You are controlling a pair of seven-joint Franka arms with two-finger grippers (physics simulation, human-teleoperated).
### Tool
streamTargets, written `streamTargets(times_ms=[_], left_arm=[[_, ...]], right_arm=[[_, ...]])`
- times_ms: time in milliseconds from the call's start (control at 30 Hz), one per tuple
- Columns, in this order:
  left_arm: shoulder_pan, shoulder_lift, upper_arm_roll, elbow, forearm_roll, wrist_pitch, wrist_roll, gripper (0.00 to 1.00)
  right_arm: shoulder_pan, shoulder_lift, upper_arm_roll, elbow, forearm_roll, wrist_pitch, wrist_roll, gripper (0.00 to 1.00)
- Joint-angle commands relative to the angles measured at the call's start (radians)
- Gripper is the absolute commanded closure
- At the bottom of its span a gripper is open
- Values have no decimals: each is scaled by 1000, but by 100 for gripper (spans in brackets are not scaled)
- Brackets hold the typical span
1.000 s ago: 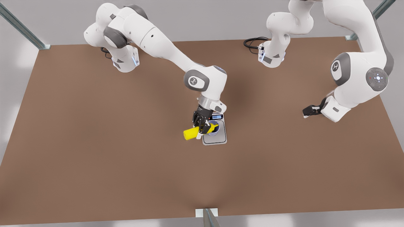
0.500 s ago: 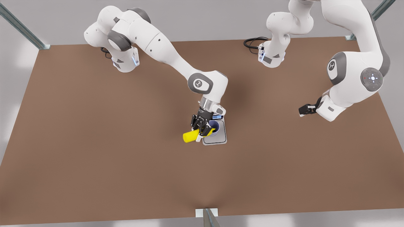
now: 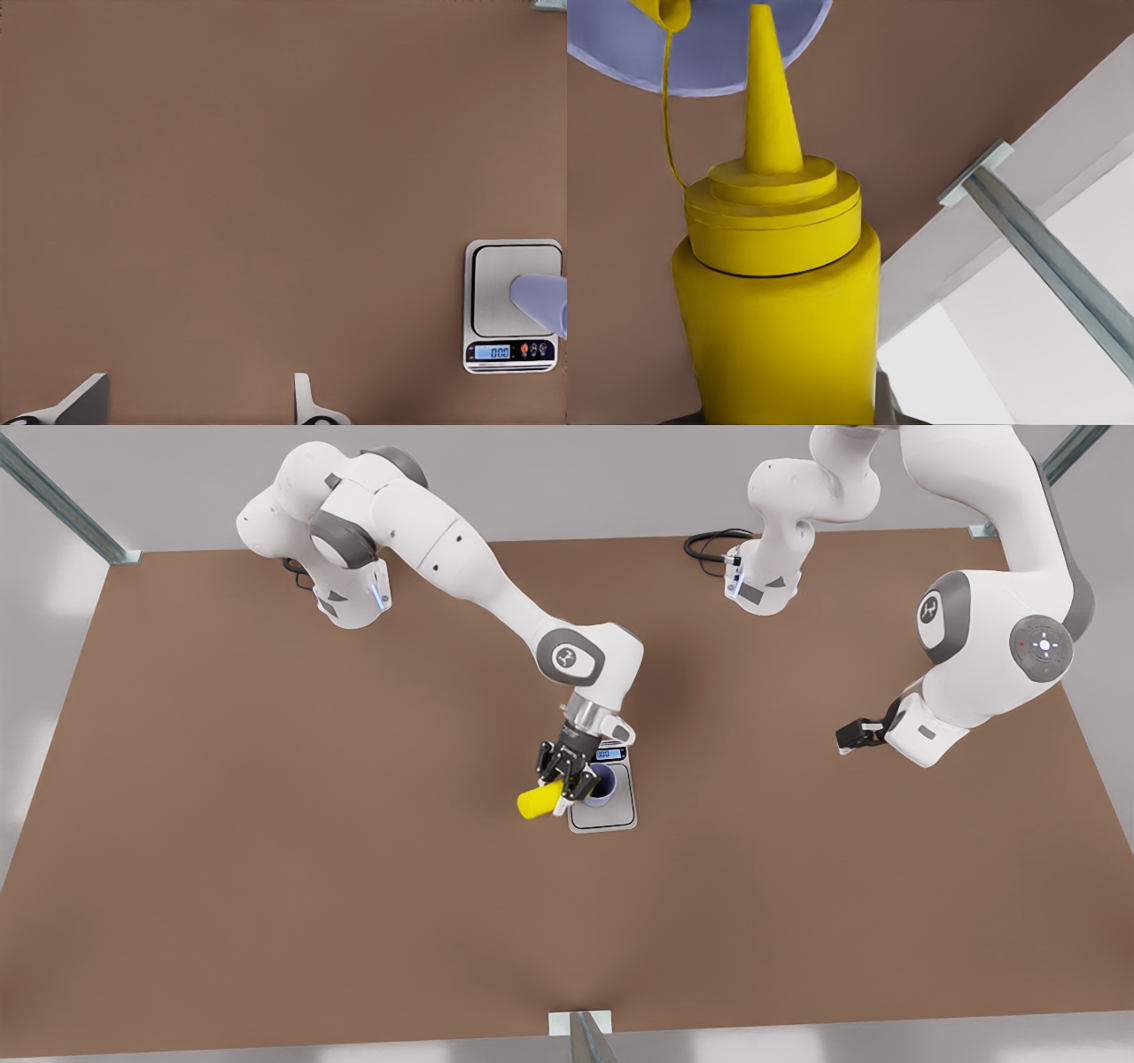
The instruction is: Move cup to the weight, pick up sauce bottle, pour sauce
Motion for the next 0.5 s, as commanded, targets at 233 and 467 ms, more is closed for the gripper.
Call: streamTargets(times_ms=[233,467], left_arm=[[-6,-6,-6,0,4,-12,-8,0],[-6,-5,-8,0,4,-14,-10,0]], right_arm=[[0,5,0,3,-1,1,0,43],[-93,-72,1,41,355,7,66,43]])
